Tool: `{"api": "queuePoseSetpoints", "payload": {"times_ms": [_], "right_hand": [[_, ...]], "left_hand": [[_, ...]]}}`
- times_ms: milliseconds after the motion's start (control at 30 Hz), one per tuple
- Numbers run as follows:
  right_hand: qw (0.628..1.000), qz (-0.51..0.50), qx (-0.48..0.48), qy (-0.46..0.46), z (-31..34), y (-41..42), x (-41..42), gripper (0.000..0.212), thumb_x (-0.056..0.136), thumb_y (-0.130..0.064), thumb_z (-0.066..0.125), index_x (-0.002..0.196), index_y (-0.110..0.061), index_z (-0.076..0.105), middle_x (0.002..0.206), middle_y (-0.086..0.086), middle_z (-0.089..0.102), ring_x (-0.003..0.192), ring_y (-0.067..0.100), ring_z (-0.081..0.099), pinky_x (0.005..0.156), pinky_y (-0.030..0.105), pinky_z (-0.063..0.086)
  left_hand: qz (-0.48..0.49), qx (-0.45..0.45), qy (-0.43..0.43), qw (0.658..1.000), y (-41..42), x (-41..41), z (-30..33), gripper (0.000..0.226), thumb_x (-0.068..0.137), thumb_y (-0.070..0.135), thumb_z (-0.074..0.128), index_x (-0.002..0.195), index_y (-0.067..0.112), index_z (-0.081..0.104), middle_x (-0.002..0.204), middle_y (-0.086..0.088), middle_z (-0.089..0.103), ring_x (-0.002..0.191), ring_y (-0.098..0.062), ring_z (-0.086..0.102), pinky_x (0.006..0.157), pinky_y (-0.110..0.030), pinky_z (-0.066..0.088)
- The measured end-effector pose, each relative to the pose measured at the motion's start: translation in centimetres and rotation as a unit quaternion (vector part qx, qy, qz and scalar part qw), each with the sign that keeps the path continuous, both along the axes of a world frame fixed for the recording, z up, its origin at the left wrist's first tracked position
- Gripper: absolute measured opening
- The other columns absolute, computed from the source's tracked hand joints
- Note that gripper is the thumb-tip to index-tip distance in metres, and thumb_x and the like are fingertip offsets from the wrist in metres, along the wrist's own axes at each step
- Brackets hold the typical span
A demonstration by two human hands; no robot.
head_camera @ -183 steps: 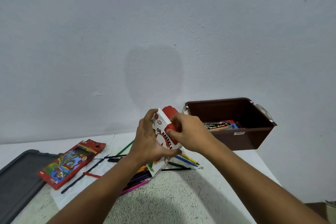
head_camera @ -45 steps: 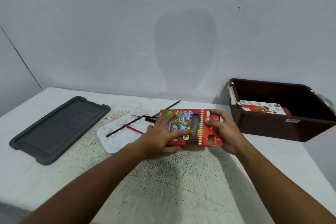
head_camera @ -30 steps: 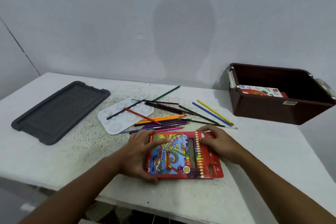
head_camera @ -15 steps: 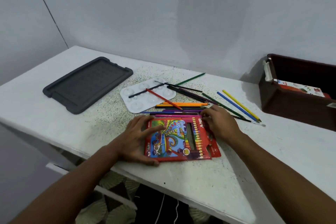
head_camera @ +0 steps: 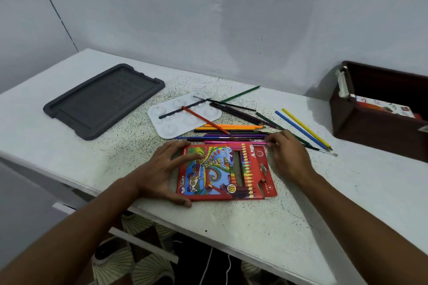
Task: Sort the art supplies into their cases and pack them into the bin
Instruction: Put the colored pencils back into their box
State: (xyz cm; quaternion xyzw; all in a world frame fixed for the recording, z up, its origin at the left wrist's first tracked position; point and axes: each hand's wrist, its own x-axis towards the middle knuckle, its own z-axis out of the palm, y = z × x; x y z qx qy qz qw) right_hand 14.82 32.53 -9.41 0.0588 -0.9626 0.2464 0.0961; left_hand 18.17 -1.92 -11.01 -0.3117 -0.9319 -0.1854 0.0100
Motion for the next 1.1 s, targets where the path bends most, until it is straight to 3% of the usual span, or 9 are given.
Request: {"api": "queuePoseSetpoints", "payload": {"times_ms": [133, 333, 500, 667, 867, 1100], "right_hand": [[0.998, -0.031, -0.030, 0.046, 0.1, 2.5, 1.3, 0.015, 0.096, -0.017, 0.055, 0.104, -0.016, 0.067, 0.103, -0.001, 0.059, 0.094, 0.017, 0.055, 0.074, 0.038, 0.049], [0.994, -0.073, -0.040, 0.070, 0.5, 7.4, 3.2, 0.013, 0.092, -0.006, 0.060, 0.098, -0.011, 0.071, 0.094, -0.001, 0.058, 0.084, 0.013, 0.051, 0.071, 0.027, 0.034], [0.994, -0.074, -0.042, 0.068, 0.7, 10.2, 4.8, 0.014, 0.089, -0.001, 0.063, 0.097, -0.008, 0.071, 0.093, 0.002, 0.060, 0.082, 0.018, 0.055, 0.069, 0.025, 0.039], [0.994, -0.046, -0.055, 0.081, 0.7, 10.6, 6.0, 0.019, 0.083, 0.004, 0.067, 0.089, -0.014, 0.071, 0.087, -0.005, 0.061, 0.082, -0.001, 0.056, 0.069, 0.006, 0.037], [0.997, 0.043, -0.049, 0.050, 0.4, 7.9, 6.3, 0.018, 0.084, -0.008, 0.071, 0.093, -0.023, 0.072, 0.086, -0.015, 0.064, 0.085, 0.005, 0.056, 0.068, 0.018, 0.041], [0.989, 0.099, -0.112, -0.009, -0.9, 2.6, 5.8, 0.011, 0.085, -0.018, 0.071, 0.093, -0.026, 0.071, 0.089, -0.017, 0.064, 0.094, 0.003, 0.048, 0.075, 0.019, 0.037]], "left_hand": [[0.008, -0.003, 0.010, 1.000, 0.1, 0.2, -0.1, 0.103, 0.053, 0.089, 0.061, 0.142, 0.047, 0.030, 0.152, -0.006, 0.027, 0.139, -0.028, 0.024, 0.114, -0.046, 0.023], [0.005, 0.001, 0.005, 1.000, 0.2, 0.1, 0.0, 0.102, 0.054, 0.090, 0.059, 0.142, 0.050, 0.026, 0.152, -0.004, 0.027, 0.139, -0.026, 0.023, 0.113, -0.047, 0.024], [0.006, 0.007, 0.002, 1.000, 0.2, 0.1, -0.1, 0.101, 0.054, 0.088, 0.061, 0.141, 0.050, 0.027, 0.151, -0.004, 0.027, 0.139, -0.025, 0.023, 0.112, -0.049, 0.025], [0.006, 0.005, 0.008, 1.000, 0.2, 0.0, -0.2, 0.101, 0.054, 0.088, 0.062, 0.141, 0.048, 0.029, 0.150, -0.004, 0.028, 0.138, -0.025, 0.025, 0.111, -0.051, 0.026], [0.008, -0.001, 0.009, 1.000, 0.3, 0.0, -0.3, 0.101, 0.055, 0.087, 0.063, 0.142, 0.047, 0.031, 0.151, -0.004, 0.027, 0.139, -0.027, 0.024, 0.111, -0.052, 0.027], [0.010, 0.000, 0.015, 1.000, 0.4, 0.2, -0.1, 0.100, 0.055, 0.087, 0.063, 0.141, 0.049, 0.030, 0.152, -0.003, 0.027, 0.139, -0.025, 0.024, 0.111, -0.046, 0.025]]}}
